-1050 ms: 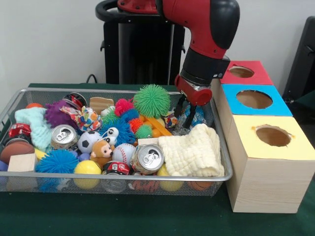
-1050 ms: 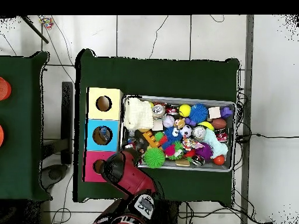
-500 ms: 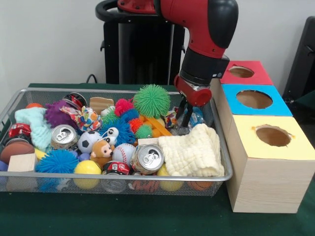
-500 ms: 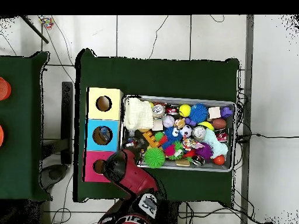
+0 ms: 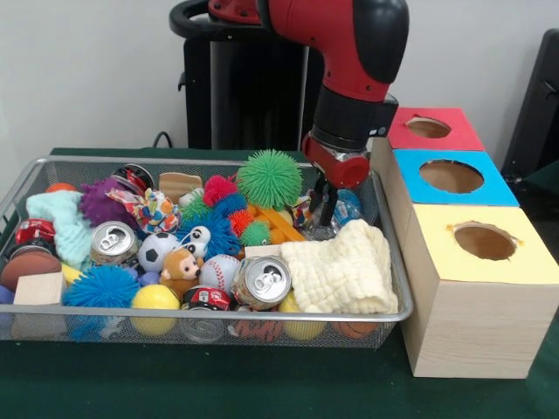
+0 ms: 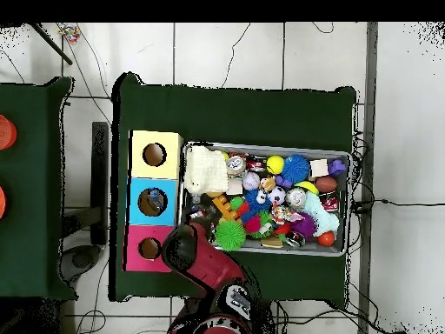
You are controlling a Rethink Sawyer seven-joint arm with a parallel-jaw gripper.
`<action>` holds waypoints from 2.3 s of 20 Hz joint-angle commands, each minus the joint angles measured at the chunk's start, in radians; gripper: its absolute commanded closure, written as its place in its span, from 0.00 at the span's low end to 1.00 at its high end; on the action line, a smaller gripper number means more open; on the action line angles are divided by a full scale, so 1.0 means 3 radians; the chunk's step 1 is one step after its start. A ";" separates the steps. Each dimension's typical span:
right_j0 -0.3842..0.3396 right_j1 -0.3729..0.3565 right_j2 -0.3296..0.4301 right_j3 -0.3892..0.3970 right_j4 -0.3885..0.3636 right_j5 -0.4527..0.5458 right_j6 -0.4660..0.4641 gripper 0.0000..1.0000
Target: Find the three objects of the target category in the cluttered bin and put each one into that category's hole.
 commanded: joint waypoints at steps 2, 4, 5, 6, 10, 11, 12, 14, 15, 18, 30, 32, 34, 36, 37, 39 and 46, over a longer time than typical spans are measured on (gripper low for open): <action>-0.0227 -0.0201 0.0373 0.0077 -0.0268 -0.0124 0.0594 1.00; -0.0227 -0.0224 0.0322 0.0046 -0.0277 -0.0058 0.0540 1.00; -0.0246 -0.0234 0.0292 0.0007 -0.0279 0.0006 0.0494 1.00; -0.0237 -0.0253 0.0251 -0.0033 -0.0267 0.0088 0.0448 1.00; -0.0130 -0.0345 0.0069 -0.0254 -0.0182 0.0488 0.0273 1.00; -0.0112 -0.0350 0.0040 -0.0315 -0.0177 0.0569 0.0236 1.00; -0.0096 -0.0347 0.0016 -0.0358 -0.0173 0.0620 0.0218 1.00; -0.0066 -0.0335 -0.0042 -0.0487 -0.0164 0.0768 0.0166 1.00; -0.0056 -0.0319 -0.0078 -0.0586 -0.0173 0.0873 0.0135 1.00; -0.0022 -0.0201 -0.0178 -0.0906 -0.0226 0.1073 0.0042 1.00; -0.0038 -0.0470 -0.0283 -0.1301 -0.0516 0.1734 0.0113 1.00; -0.0077 -0.0588 -0.0227 -0.1234 -0.0546 0.1739 0.0097 1.00; -0.0127 -0.0701 -0.0166 -0.1162 -0.0579 0.1746 0.0057 1.00; -0.0163 -0.0790 -0.0134 -0.1098 -0.0622 0.1779 0.0025 1.00; -0.0176 -0.0833 -0.0125 -0.1060 -0.0652 0.1798 0.0001 1.00; -0.0195 -0.0893 -0.0131 -0.1032 -0.0703 0.1857 -0.0031 1.00; -0.0281 -0.1106 -0.0064 -0.0644 -0.0877 0.1631 -0.0034 1.00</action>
